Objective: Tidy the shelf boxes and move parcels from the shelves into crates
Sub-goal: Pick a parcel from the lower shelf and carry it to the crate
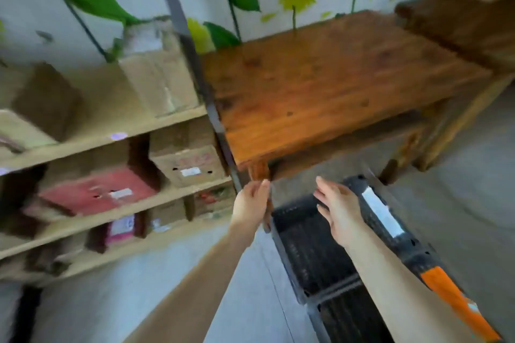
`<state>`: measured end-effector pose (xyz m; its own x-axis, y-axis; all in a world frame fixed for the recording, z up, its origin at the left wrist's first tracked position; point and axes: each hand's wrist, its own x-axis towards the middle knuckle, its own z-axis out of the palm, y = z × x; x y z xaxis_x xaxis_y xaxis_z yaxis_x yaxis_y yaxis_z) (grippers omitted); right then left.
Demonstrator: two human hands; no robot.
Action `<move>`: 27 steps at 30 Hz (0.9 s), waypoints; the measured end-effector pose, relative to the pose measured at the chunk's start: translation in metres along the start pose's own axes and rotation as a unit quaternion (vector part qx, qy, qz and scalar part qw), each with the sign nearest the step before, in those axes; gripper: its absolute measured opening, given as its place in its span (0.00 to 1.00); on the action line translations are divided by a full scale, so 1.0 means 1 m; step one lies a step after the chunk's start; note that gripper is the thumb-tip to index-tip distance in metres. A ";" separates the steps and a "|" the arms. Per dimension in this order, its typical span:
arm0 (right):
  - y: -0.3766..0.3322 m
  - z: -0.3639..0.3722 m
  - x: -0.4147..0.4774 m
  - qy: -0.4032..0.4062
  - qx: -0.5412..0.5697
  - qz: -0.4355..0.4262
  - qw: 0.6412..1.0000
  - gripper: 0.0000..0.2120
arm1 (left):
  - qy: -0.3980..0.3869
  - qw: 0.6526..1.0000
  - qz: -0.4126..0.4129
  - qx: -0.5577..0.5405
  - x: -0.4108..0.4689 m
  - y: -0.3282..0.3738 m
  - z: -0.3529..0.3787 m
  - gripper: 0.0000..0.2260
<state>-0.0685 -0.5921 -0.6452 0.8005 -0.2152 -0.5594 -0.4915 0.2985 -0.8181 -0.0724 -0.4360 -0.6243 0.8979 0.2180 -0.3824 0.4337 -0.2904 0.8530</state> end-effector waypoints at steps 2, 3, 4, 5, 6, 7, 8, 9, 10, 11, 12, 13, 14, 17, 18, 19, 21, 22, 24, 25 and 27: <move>-0.010 0.059 -0.030 -0.067 -0.031 -0.029 0.997 0.05 | 0.054 0.998 0.002 -0.034 -0.013 0.006 -0.071 0.13; -0.011 0.088 -0.044 -0.098 -0.048 -0.040 0.993 0.05 | 0.082 0.995 -0.002 -0.053 -0.020 0.006 -0.105 0.13; -0.011 0.118 -0.059 -0.123 -0.065 -0.052 0.989 0.05 | 0.109 0.991 -0.007 -0.073 -0.027 0.004 -0.140 0.12; -0.009 0.147 -0.073 -0.141 -0.085 -0.062 0.984 0.05 | 0.135 0.987 -0.012 -0.088 -0.034 0.000 -0.173 0.11; -0.007 0.176 -0.088 -0.157 -0.102 -0.072 0.980 0.06 | 0.158 0.982 -0.012 -0.101 -0.042 -0.006 -0.206 0.12; -0.004 0.206 -0.102 -0.171 -0.114 -0.081 0.975 0.06 | 0.178 0.977 -0.010 -0.116 -0.049 -0.013 -0.239 0.16; 0.000 0.234 -0.116 -0.180 -0.120 -0.090 0.972 0.06 | 0.195 0.972 -0.012 -0.129 -0.056 -0.020 -0.270 0.17; 0.004 0.261 -0.130 -0.189 -0.122 -0.097 0.969 0.07 | 0.214 0.966 -0.013 -0.142 -0.062 -0.028 -0.301 0.17; 0.009 0.286 -0.142 -0.200 -0.123 -0.101 0.967 0.09 | 0.234 0.959 -0.013 -0.157 -0.066 -0.037 -0.329 0.16; 0.015 0.309 -0.154 -0.211 -0.127 -0.101 0.964 0.10 | 0.249 0.953 -0.014 -0.173 -0.070 -0.046 -0.355 0.14; 0.021 0.330 -0.165 -0.219 -0.134 -0.100 0.961 0.11 | 0.260 0.948 -0.013 -0.181 -0.072 -0.055 -0.378 0.12; 0.026 0.348 -0.175 -0.223 -0.144 -0.102 0.959 0.12 | 0.270 0.945 -0.010 -0.184 -0.073 -0.061 -0.398 0.12; 0.030 0.365 -0.183 -0.224 -0.153 -0.107 0.956 0.11 | 0.277 0.942 -0.005 -0.187 -0.072 -0.067 -0.416 0.13; 0.031 0.404 -0.194 -0.213 -0.183 -0.138 0.950 0.12 | 0.285 0.941 0.007 -0.181 -0.061 -0.070 -0.455 0.15; 0.028 0.416 -0.196 -0.216 -0.189 -0.146 0.947 0.12 | 0.284 0.943 0.007 -0.176 -0.055 -0.068 -0.464 0.16; 0.024 0.427 -0.194 -0.222 -0.185 -0.151 0.945 0.12 | 0.283 0.943 0.011 -0.171 -0.047 -0.065 -0.471 0.16; 0.015 0.450 -0.186 -0.223 -0.168 -0.156 0.947 0.17 | 0.279 0.944 0.032 -0.171 -0.029 -0.058 -0.482 0.15; 0.009 0.461 -0.182 -0.219 -0.168 -0.158 0.948 0.20 | 0.276 0.945 0.040 -0.171 -0.018 -0.055 -0.486 0.16; -0.002 0.481 -0.167 -0.206 -0.174 -0.164 0.949 0.20 | 0.271 0.948 0.049 -0.163 0.003 -0.046 -0.495 0.17; -0.006 0.492 -0.158 -0.199 -0.175 -0.168 0.950 0.21 | 0.271 0.948 0.054 -0.158 0.015 -0.042 -0.499 0.18; -0.016 0.512 -0.139 -0.189 -0.183 -0.177 0.949 0.20 | 0.268 0.950 0.057 -0.149 0.041 -0.034 -0.506 0.18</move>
<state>0.0041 -0.0907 -0.4863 0.9693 0.1271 -0.2107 -0.2006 -0.0875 -0.9758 -0.0883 0.0539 -0.4888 0.7360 0.6671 -0.1150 0.2244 -0.0802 0.9712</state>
